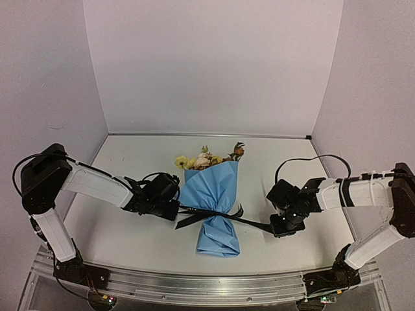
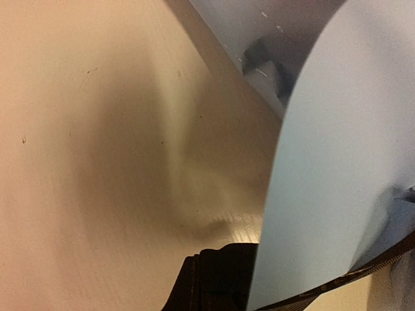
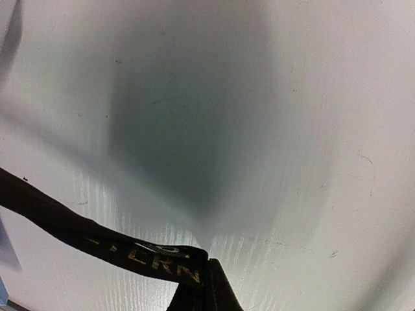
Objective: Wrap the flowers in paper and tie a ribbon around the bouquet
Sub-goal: Tie the half-tied ribbon around the folded bouquet.
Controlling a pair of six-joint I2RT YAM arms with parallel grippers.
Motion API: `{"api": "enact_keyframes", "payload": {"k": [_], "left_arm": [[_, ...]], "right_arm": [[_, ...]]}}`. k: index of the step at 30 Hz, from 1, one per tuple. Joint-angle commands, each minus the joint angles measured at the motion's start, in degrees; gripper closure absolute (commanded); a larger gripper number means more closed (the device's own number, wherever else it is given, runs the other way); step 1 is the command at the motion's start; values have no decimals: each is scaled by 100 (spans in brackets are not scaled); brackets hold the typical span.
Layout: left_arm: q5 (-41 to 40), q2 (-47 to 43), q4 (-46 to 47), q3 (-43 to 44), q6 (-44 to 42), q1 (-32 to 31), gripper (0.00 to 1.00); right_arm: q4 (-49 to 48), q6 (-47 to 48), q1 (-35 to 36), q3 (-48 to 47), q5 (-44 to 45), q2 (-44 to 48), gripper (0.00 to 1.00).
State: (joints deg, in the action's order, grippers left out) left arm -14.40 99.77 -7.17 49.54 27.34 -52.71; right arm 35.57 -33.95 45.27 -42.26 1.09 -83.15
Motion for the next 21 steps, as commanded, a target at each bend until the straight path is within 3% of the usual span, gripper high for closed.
{"api": "enact_keyframes", "payload": {"k": [1, 7, 14, 21], "left_arm": [[-643, -253, -258, 12, 125, 68, 100], [-691, -495, -129, -159, -143, 211, 100], [-115, -738, 401, -667, -328, 615, 100], [-175, -588, 649, -799, 5, 656, 100]], "right_arm": [[330, -173, 4, -131, 397, -168, 100], [468, -315, 12, 10, 945, -172, 100], [500, -578, 15, 103, 1210, -179, 100], [459, -407, -88, 359, 1298, -40, 100]]}}
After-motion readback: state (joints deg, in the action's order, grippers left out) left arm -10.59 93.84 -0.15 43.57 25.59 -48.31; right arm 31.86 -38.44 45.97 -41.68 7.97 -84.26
